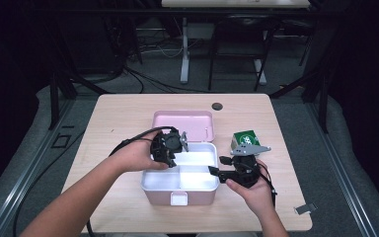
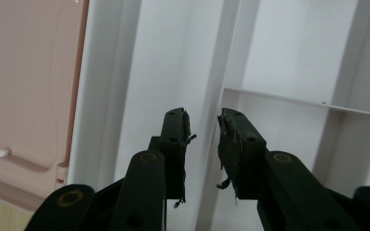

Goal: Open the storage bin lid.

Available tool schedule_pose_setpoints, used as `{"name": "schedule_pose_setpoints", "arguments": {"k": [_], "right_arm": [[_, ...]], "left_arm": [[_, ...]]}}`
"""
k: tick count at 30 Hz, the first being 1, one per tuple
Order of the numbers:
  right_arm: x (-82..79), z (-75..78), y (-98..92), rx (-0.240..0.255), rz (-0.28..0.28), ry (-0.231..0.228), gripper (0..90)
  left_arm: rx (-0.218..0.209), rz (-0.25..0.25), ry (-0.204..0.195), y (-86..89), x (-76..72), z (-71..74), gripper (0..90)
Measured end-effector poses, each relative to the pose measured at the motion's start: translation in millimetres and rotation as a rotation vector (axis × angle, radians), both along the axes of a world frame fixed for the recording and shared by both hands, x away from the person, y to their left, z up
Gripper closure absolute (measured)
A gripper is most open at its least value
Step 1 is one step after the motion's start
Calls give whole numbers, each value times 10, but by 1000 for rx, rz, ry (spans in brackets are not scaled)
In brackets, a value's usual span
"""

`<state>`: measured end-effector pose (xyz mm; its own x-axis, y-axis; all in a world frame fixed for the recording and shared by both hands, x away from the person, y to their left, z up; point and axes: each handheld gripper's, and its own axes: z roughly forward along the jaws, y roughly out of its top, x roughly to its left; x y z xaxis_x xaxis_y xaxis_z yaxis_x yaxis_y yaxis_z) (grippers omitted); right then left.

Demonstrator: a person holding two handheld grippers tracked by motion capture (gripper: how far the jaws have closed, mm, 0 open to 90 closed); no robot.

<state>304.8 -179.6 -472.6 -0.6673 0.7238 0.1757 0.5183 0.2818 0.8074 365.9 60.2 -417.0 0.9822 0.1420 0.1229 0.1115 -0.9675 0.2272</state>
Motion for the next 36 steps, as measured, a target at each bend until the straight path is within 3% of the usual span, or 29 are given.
{"name": "schedule_pose_setpoints", "arguments": {"k": [2, 9, 19, 23, 30, 36], "right_arm": [[-4, 6, -4, 4, -3, 0, 387], [-15, 4, 2, -2, 1, -20, 333], [-26, 1, 6, -23, 13, -33, 441], [-24, -1, -3, -21, 13, -28, 449], [-20, -16, 8, -19, 18, -19, 452], [-23, -13, 4, -17, 19, -21, 457]], "left_arm": [[1, 9, 16, -8, -1, -15, 717], [30, -13, 2, -54, -4, -62, 742], [70, -52, 1, -162, -22, -136, 814], [96, -63, 10, -206, -31, -170, 835], [136, -87, -9, -270, -51, -226, 850], [143, -104, -17, -275, -62, -230, 857]]}}
